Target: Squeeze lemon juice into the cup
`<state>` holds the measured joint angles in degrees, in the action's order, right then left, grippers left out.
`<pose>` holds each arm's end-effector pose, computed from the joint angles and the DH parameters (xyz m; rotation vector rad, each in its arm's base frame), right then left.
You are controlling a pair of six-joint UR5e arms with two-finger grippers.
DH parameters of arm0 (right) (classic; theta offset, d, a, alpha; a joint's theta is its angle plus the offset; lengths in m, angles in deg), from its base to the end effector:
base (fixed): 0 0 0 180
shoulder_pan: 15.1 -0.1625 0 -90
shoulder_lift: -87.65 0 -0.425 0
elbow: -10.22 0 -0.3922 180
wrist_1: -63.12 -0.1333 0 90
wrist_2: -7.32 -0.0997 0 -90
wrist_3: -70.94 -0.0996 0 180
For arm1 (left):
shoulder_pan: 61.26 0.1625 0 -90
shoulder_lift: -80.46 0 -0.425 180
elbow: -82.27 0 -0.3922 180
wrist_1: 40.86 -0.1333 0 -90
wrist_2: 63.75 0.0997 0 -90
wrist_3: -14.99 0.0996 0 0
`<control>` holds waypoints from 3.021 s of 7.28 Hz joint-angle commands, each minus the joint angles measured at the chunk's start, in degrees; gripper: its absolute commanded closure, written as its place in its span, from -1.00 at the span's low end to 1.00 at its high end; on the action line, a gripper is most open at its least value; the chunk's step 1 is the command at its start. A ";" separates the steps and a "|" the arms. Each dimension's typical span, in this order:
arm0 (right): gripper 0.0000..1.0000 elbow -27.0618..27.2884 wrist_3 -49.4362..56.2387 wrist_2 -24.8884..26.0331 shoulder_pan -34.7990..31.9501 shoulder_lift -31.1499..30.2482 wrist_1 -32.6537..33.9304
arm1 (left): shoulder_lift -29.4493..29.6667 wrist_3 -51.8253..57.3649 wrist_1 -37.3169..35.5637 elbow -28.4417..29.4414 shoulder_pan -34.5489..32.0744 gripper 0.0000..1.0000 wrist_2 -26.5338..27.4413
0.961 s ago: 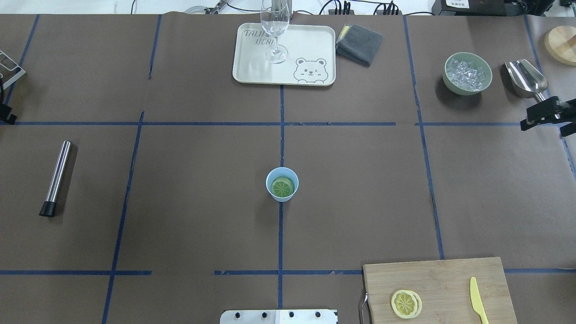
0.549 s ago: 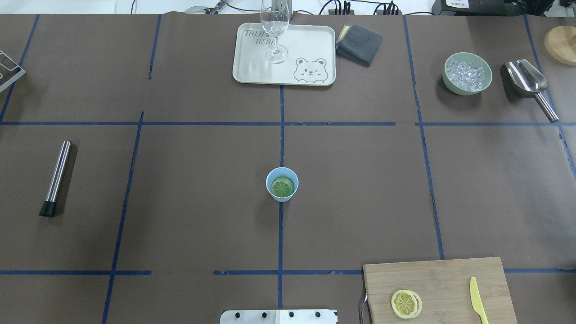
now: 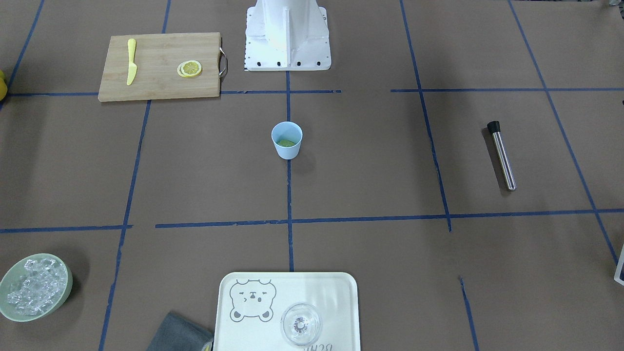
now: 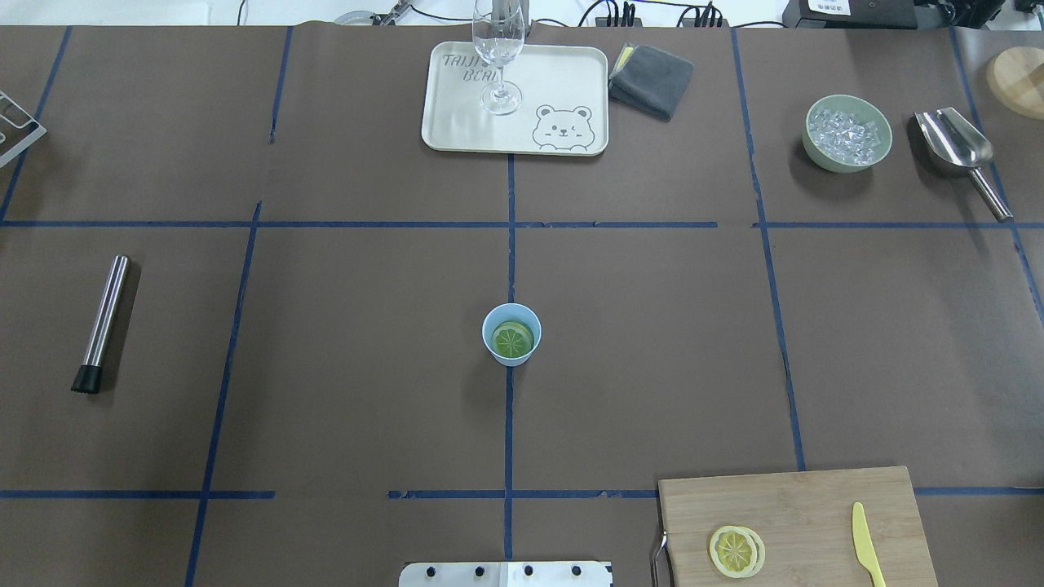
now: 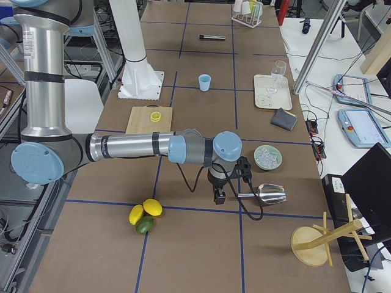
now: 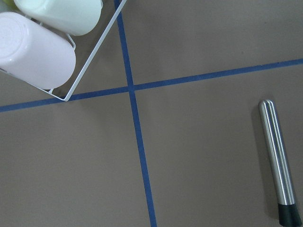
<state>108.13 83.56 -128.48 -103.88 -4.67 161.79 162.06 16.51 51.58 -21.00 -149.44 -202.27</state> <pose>0.0519 -0.4702 0.6236 0.0288 -0.8018 -0.2070 -0.0448 -0.4376 0.6024 0.1177 0.8463 0.1087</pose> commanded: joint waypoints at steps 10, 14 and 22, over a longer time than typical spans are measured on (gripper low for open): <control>-1.00 -0.26 -0.84 -1.04 -0.08 -0.93 0.30 | 2.85 3.23 -10.38 -0.61 0.73 -1.00 1.76; -1.00 -0.43 -0.93 -1.22 0.01 -1.02 0.30 | 6.74 11.91 -19.84 0.53 0.29 -1.00 5.72; -1.00 -0.08 -0.84 -0.69 0.01 -1.20 -0.14 | 2.08 11.49 -5.51 1.67 -1.81 -1.00 4.04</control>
<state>107.95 82.72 -129.14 -103.92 -5.80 161.68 164.20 28.07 45.96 -19.47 -151.18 -198.30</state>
